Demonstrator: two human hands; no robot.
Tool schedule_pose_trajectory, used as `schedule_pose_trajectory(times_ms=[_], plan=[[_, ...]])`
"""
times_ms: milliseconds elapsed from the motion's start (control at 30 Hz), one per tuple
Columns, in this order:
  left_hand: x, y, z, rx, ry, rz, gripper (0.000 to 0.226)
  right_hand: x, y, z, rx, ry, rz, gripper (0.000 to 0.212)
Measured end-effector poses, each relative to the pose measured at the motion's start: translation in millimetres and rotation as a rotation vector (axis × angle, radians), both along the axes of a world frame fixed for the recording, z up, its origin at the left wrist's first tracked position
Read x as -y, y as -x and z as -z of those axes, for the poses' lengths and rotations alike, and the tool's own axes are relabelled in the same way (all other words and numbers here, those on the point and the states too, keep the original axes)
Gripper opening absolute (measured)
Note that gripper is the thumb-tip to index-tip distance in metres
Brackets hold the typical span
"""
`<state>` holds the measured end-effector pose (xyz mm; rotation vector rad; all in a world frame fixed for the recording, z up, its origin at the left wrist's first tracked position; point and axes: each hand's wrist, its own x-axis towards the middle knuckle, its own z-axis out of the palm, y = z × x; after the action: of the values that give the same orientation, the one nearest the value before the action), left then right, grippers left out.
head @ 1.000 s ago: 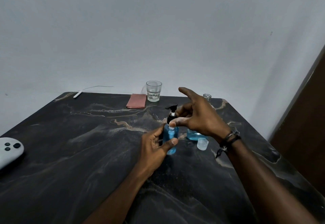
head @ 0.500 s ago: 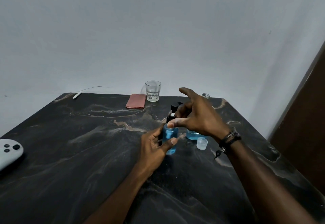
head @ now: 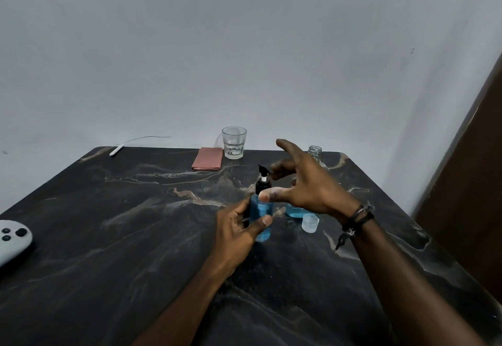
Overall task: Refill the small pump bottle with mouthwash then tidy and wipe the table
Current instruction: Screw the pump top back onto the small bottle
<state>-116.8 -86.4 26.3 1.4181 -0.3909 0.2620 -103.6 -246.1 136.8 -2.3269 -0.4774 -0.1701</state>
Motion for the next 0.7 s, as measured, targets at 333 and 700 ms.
schedule_pose_trajectory(times_ms=[333,700], plan=[[-0.4,-1.4,3.4,-0.024,0.008,0.017,0.041,-4.9,3.6,7.7,0.162,-0.012,0.076,0.104],[-0.3,-1.3,2.9,-0.022,0.01,0.009,0.044,-7.1,0.7,12.5,-0.001,-0.202,-0.002,0.096]])
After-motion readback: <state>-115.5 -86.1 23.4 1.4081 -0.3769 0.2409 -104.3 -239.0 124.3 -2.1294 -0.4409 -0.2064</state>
